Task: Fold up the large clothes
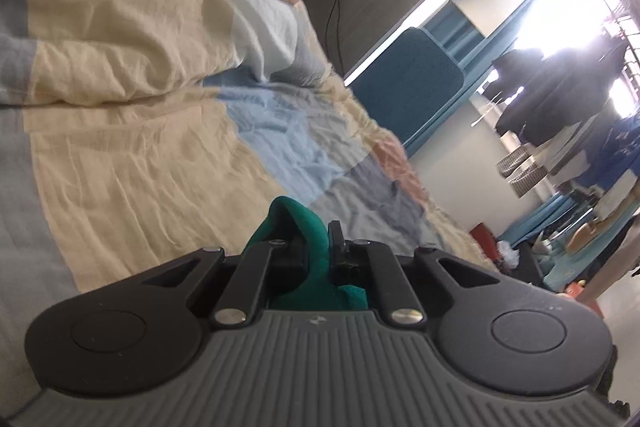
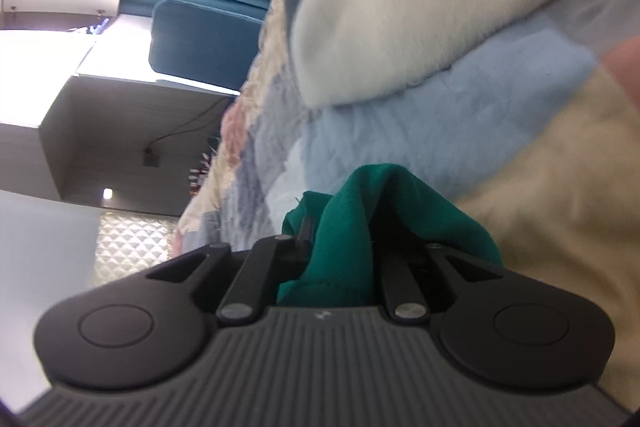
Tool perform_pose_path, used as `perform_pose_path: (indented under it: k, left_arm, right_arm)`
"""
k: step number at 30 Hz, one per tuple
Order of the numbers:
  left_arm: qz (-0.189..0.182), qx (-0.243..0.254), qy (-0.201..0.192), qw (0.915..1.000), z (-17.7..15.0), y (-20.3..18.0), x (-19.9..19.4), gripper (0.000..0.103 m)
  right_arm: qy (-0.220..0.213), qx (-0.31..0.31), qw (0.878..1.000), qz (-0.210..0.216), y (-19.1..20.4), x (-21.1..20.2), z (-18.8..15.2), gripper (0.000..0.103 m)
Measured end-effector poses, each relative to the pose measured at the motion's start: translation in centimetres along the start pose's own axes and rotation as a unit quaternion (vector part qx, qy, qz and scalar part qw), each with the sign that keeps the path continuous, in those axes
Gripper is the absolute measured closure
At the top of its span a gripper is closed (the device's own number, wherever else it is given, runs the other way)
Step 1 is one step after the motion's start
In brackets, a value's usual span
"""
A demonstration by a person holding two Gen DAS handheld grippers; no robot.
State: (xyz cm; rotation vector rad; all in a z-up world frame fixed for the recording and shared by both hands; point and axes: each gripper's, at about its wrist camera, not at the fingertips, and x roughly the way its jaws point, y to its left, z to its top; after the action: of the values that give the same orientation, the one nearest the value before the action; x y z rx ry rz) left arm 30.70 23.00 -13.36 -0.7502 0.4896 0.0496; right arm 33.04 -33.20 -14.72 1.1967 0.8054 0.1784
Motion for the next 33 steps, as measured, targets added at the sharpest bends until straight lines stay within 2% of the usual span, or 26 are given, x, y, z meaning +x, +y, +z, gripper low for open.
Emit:
perform_pose_path:
  k: [3,6,10,12,13,14,16,17,18,19,20,23,26,28,30,33]
  left_arm:
    - [0.008,-0.013,0.020,0.9997,-0.4,1.0,1.9,0.093]
    - [0.006,-0.008,0.020,0.9997,-0.4,1.0,1.5,0.092]
    - [0.011,0.015,0.013,0.9997,-0.4,-0.2,0.5,0.091]
    - [0.013,0.037,0.006,0.9992,-0.6,-1.2,-0.8,0.086]
    - [0.012,0.044,0.000,0.9989,-0.7,-1.5,-1.3,0.076]
    - [0.008,0.052,-0.006,0.9986,-0.7,-1.9,-2.2,0.059]
    - [0.012,0.062,-0.031,0.9975,-0.8,-2.6,-4.2,0.048]
    - [0.015,0.070,-0.045,0.9964,-0.9,-3.1,-5.3,0.048]
    - [0.012,0.083,-0.049,0.9952,-0.9,-3.5,-6.3,0.047]
    - [0.008,0.099,-0.051,0.9938,-1.1,-4.0,-7.4,0.047]
    - [0.005,0.115,-0.054,0.9919,-1.4,-4.6,-8.3,0.047]
    - [-0.007,0.166,-0.062,0.9841,-2.9,-6.2,-11.4,0.047]
    - [-0.028,0.215,-0.066,0.9739,-4.7,-8.0,-14.2,0.047]
    - [-0.059,0.235,-0.055,0.9687,-5.8,-9.0,-15.3,0.047]
    - [-0.081,0.248,-0.034,0.9648,-7.1,-10.0,-15.3,0.047]
    - [-0.072,0.256,0.012,0.9641,-8.8,-10.4,-13.6,0.047]
  right_arm:
    - [0.013,0.020,1.000,0.001,-1.1,1.2,0.5,0.090]
    - [0.013,0.037,0.999,0.009,-1.7,0.9,0.3,0.090]
    - [0.008,-0.001,1.000,0.003,-0.6,0.4,0.2,0.089]
    - [-0.003,-0.061,0.998,-0.012,1.0,-0.2,-0.5,0.086]
    - [-0.007,-0.088,0.996,-0.020,1.9,-0.7,-0.9,0.086]
    - [-0.011,-0.108,0.994,-0.026,2.7,-1.2,-1.4,0.084]
    - [-0.023,-0.150,0.988,-0.034,4.1,-2.6,-2.2,0.075]
    - [-0.027,-0.167,0.985,-0.036,4.7,-3.4,-2.7,0.061]
    - [-0.029,-0.181,0.982,-0.034,5.2,-4.2,-3.3,0.043]
    - [-0.029,-0.189,0.981,-0.028,5.5,-5.0,-3.8,0.036]
    - [-0.030,-0.196,0.980,-0.024,5.8,-5.8,-4.4,0.033]
    - [-0.045,-0.222,0.974,-0.033,6.8,-8.3,-6.9,0.033]
    - [-0.073,-0.260,0.962,-0.047,8.4,-10.6,-10.2,0.033]
    - [-0.083,-0.310,0.946,-0.044,9.5,-11.7,-12.8,0.033]
    - [-0.079,-0.355,0.930,-0.048,10.3,-11.7,-15.2,0.033]
    - [-0.051,-0.404,0.911,-0.061,10.4,-10.2,-17.9,0.034]
